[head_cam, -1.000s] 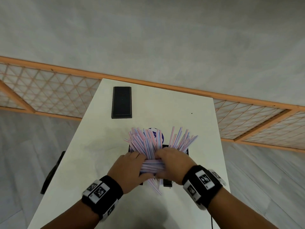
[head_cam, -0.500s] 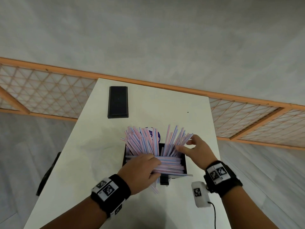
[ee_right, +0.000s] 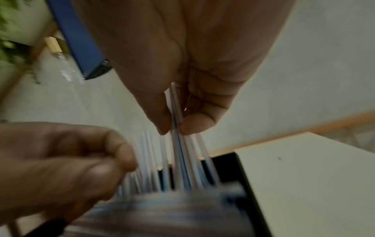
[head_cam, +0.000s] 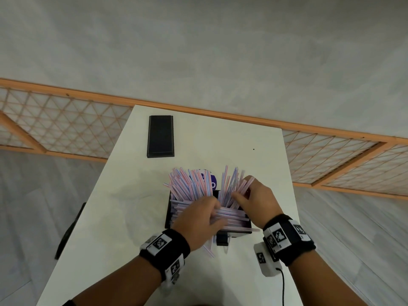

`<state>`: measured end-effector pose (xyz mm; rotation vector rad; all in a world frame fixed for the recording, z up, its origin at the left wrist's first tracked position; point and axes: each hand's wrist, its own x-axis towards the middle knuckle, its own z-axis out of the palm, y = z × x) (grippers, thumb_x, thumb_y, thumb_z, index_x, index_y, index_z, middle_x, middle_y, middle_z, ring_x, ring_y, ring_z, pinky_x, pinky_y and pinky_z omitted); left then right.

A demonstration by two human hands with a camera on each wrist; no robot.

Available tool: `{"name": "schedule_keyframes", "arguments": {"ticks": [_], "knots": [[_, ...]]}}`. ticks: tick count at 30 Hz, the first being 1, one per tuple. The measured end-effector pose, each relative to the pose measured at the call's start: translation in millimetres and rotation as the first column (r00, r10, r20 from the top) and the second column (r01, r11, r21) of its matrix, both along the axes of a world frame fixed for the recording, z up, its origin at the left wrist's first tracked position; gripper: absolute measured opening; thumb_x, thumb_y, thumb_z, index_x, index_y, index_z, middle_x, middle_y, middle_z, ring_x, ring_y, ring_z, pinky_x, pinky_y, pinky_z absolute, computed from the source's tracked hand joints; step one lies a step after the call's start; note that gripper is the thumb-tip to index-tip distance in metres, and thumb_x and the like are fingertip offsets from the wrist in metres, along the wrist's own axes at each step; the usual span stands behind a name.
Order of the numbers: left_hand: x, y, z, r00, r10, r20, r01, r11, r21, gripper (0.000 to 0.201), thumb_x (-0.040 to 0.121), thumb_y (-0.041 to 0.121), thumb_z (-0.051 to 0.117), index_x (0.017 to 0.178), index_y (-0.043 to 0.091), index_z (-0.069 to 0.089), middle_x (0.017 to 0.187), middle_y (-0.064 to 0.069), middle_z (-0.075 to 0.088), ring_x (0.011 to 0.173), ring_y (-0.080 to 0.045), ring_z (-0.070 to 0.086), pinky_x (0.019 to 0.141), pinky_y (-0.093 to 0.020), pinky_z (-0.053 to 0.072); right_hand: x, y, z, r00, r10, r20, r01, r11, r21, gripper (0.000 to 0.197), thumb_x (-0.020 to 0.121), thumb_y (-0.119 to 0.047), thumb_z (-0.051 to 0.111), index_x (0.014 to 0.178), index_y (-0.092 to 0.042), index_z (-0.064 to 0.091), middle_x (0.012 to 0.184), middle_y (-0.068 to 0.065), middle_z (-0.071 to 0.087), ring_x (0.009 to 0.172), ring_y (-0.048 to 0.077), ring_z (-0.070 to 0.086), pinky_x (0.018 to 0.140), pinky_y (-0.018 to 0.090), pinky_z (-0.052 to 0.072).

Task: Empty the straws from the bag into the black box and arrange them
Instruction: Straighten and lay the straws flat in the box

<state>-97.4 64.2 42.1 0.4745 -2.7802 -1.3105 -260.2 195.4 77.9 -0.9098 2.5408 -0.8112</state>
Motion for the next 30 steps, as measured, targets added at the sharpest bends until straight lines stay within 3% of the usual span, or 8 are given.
{"name": "schedule_keyframes", "arguments": {"ticks": [3,6,8,12,19,24,27,30], "knots": [[-17,7,14,0.998,0.061,0.006,-0.061,0.975,0.213,0.03,0.088,0.044,0.074,0.104,0.027,0.056,0.088,0.006,0.059,0.077,-0.011,0.059,0.069,-0.028,0.049,14,-6,16,0.996,0.094,0.013,-0.093,0.993,-0.066,0.018,0.085,-0.021,0.073,0.085,-0.02,0.055,0.072,-0.005,0.061,0.065,0.007,0.057,0.057,0.016,0.04],[-35,13,13,0.997,0.077,-0.003,-0.072,0.949,0.307,0.005,0.087,0.017,0.065,0.084,0.016,0.061,0.072,0.005,0.061,0.063,-0.011,0.055,0.064,-0.038,0.05,24,-13,22,0.981,0.188,0.041,-0.183,0.978,-0.099,0.017,0.081,-0.022,0.074,0.084,-0.02,0.058,0.078,-0.004,0.064,0.071,0.012,0.06,0.064,0.025,0.048],[-41,13,4,0.989,0.125,0.075,-0.143,0.935,0.324,0.023,0.09,0.013,0.057,0.067,0.013,0.055,0.058,0.003,0.05,0.051,-0.012,0.042,0.052,-0.036,0.039,24,-11,21,0.974,0.223,0.047,-0.217,0.97,-0.108,0.021,0.079,-0.024,0.078,0.086,-0.025,0.058,0.082,-0.005,0.062,0.072,0.011,0.057,0.066,0.024,0.047],[-42,5,-4,0.964,0.227,0.135,-0.26,0.902,0.343,0.05,0.099,0.026,0.06,0.054,0.016,0.04,0.048,0.008,0.032,0.046,-0.013,0.027,0.048,-0.028,0.024,15,4,14,0.976,0.151,0.155,-0.132,0.983,-0.125,0.037,0.075,-0.028,0.086,0.103,-0.03,0.061,0.094,-0.006,0.06,0.066,0.005,0.055,0.065,0.013,0.045],[-33,-7,6,0.929,0.369,0.017,-0.322,0.787,0.526,0.051,0.1,0.042,0.062,0.066,0.004,0.066,0.059,-0.014,0.062,0.052,-0.017,0.056,0.061,-0.034,0.05,19,8,-12,0.956,0.284,0.071,-0.284,0.959,-0.003,0.036,0.088,-0.029,0.073,0.122,-0.029,0.062,0.109,-0.006,0.055,0.091,-0.003,0.052,0.08,0.005,0.038],[-16,-11,12,0.88,0.468,0.075,-0.379,0.6,0.705,0.049,0.099,0.041,0.065,0.062,0.01,0.062,0.061,-0.012,0.054,0.055,-0.017,0.049,0.059,-0.028,0.042,30,-13,-19,0.928,0.37,-0.035,-0.37,0.929,0.01,0.011,0.098,-0.036,0.056,0.105,-0.027,0.059,0.096,-0.007,0.055,0.086,0.008,0.052,0.075,0.026,0.042],[0,-12,17,0.869,0.48,0.122,-0.343,0.405,0.848,0.034,0.1,0.034,0.064,0.082,0.005,0.064,0.065,-0.005,0.052,0.054,-0.012,0.041,0.051,-0.024,0.032,34,-23,-16,0.885,0.457,-0.087,-0.444,0.886,0.134,0.016,0.101,-0.038,0.052,0.107,-0.024,0.057,0.095,-0.001,0.064,0.087,0.022,0.062,0.073,0.039,0.05],[17,-20,16,0.869,0.476,0.135,-0.321,0.335,0.886,0.024,0.098,0.031,0.068,0.093,0.008,0.062,0.067,-0.002,0.048,0.051,-0.011,0.034,0.047,-0.023,0.023,34,-30,-7,0.819,0.555,-0.149,-0.485,0.807,0.338,0.014,0.103,-0.032,0.045,0.105,-0.021,0.054,0.096,0.004,0.067,0.087,0.029,0.063,0.068,0.039,0.048]]}}
